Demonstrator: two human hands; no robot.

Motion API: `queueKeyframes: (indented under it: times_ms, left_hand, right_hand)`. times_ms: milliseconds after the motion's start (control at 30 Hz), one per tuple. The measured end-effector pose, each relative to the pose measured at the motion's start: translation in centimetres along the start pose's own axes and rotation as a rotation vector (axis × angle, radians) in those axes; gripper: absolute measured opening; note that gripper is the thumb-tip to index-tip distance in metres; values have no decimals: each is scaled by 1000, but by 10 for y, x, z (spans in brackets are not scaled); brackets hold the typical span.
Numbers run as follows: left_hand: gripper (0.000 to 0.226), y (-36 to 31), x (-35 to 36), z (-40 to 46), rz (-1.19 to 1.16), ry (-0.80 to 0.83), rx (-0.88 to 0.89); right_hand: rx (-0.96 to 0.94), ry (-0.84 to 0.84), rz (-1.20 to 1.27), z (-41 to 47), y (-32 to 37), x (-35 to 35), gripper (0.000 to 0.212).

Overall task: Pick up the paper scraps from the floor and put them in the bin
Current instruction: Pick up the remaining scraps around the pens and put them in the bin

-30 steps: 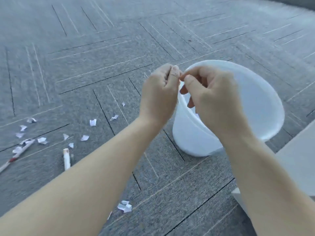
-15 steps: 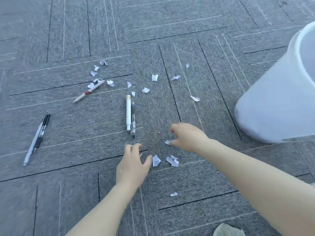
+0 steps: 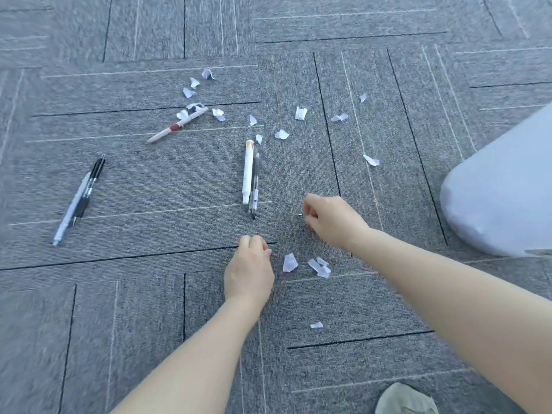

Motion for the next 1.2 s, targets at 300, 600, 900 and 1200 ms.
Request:
queueKeyframes:
  times_ms: [300, 600, 900, 1200]
  left_hand:
    - [44, -25, 16, 0, -29, 192, 219]
    - [8, -29, 19, 0, -16, 170, 305]
    - [14, -21, 26, -23, -111, 201, 262]
    - [7, -17, 25, -34, -104, 193, 250]
  right_hand:
    - [-11, 61, -173, 29, 15, 2, 11]
    - [-4, 232, -85, -36, -10, 17, 11]
    - [0, 147, -66, -74, -11, 52, 44]
    - [-39, 76, -86, -63, -10, 56, 13]
Point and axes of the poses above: each hand's wrist, its own z-axis towards the middle knuckle, its own x-axis out of the palm, y = z × x, the point moved 5 cm from there along z, towards the middle knuckle, and after that the axes turned 6 degrees about y, right-handed, at the moved point
